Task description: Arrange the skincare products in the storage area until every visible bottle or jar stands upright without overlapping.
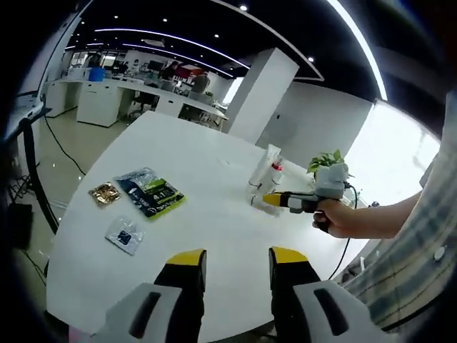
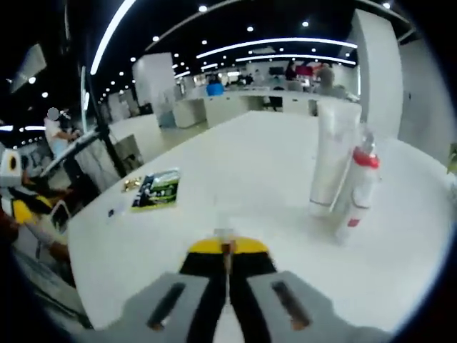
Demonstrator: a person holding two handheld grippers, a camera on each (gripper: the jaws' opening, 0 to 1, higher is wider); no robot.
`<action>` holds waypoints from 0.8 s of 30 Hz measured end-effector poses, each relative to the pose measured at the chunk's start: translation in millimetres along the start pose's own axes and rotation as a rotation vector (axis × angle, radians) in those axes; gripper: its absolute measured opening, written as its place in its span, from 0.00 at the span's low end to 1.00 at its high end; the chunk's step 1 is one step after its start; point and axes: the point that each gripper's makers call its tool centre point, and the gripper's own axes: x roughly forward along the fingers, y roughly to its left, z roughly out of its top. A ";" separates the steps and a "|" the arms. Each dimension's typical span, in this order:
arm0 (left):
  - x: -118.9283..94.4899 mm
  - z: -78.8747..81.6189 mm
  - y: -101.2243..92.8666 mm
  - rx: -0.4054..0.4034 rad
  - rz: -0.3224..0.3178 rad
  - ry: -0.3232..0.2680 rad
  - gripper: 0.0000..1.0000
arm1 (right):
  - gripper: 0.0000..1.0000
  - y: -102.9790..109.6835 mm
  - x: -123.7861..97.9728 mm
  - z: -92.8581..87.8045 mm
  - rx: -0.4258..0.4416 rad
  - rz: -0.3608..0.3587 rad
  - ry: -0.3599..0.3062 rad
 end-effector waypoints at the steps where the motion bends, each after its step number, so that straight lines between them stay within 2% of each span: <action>1: 0.7 -0.5 -0.7 -0.002 -0.002 0.002 0.35 | 0.00 11.5 4.0 -11.1 0.049 0.042 0.020; 2: 1.1 -1.2 -1.4 0.000 -0.005 0.005 0.35 | 0.00 10.8 3.8 -14.6 0.033 0.040 0.031; 3: 1.3 -2.2 -1.6 0.000 -0.006 0.009 0.35 | 0.00 14.4 3.6 -26.2 -0.014 0.056 0.091; 4: 1.2 -3.1 -1.7 0.003 -0.005 0.011 0.35 | 0.00 14.5 3.2 -29.2 -0.065 0.056 0.104; 5: 1.0 -3.8 -1.4 0.005 -0.007 0.013 0.35 | 0.00 18.4 3.2 -29.8 -0.066 0.069 0.096; 10: 0.9 -11.3 6.2 -0.041 -0.008 0.026 0.35 | 0.00 19.0 0.1 -35.8 -0.024 0.071 0.118; 12: 3.0 -11.2 9.8 -0.056 -0.007 0.028 0.35 | 0.00 25.1 -1.7 -39.5 0.066 0.079 0.140; 13: 3.8 -10.7 10.1 -0.060 -0.008 0.029 0.35 | 0.01 30.1 -2.7 -42.4 0.087 0.078 0.160; 14: 4.5 -10.3 10.3 -0.064 -0.009 0.030 0.35 | 0.04 34.5 -3.4 -40.7 0.104 0.091 0.154; 15: 4.9 -10.0 10.7 -0.067 -0.010 0.032 0.35 | 0.12 49.3 -3.5 -41.4 0.169 0.124 0.156; 17: 6.0 -10.7 11.9 -0.073 -0.012 0.034 0.35 | 0.21 77.3 -5.6 -42.5 0.233 0.197 0.182; 19: 7.0 -12.7 14.1 -0.086 -0.011 0.038 0.35 | 0.21 89.4 -5.8 -39.3 0.216 0.227 0.173; 20: 7.5 -14.8 16.6 -0.093 -0.008 0.040 0.35 | 0.22 105.8 -5.5 -38.1 0.207 0.255 0.183; 24: 10.2 -27.4 21.8 -0.140 -0.002 0.070 0.36 | 0.25 139.3 0.1 -36.8 0.208 0.327 0.220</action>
